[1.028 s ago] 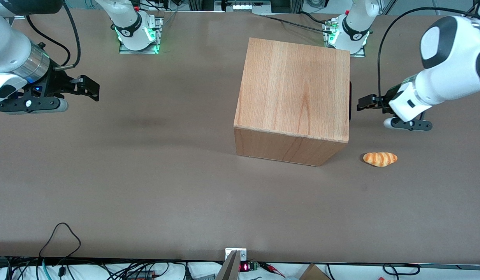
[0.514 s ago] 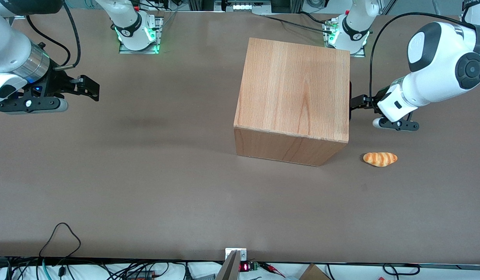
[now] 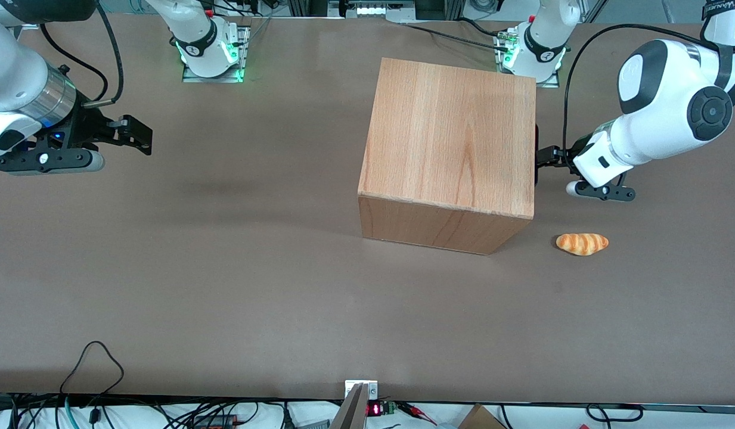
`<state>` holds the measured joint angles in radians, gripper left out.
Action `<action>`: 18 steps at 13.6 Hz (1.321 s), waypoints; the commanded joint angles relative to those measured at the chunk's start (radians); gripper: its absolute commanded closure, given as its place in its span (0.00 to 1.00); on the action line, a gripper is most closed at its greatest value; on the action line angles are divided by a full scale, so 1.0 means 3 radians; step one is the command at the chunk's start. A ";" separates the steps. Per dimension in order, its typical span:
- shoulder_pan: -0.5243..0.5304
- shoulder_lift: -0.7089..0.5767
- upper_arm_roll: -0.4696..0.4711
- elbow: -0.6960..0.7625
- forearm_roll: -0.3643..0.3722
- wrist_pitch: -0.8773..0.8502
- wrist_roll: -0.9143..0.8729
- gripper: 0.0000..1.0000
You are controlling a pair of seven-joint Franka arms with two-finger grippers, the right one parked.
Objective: Open top drawer with left arm
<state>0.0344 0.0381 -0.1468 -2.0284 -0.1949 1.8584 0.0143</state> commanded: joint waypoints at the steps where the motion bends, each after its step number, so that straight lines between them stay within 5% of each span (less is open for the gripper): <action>1: -0.0002 -0.0025 0.0004 -0.0131 -0.0081 0.0136 0.0146 0.00; 13: 0.0309 0.0144 0.0034 -0.0126 -0.0010 0.0207 0.0473 0.00; 18: 0.0641 0.0215 0.0034 -0.0060 0.0250 0.0218 0.0479 0.00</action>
<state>0.1867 0.0683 -0.1325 -2.0629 -0.1681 1.9021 0.1447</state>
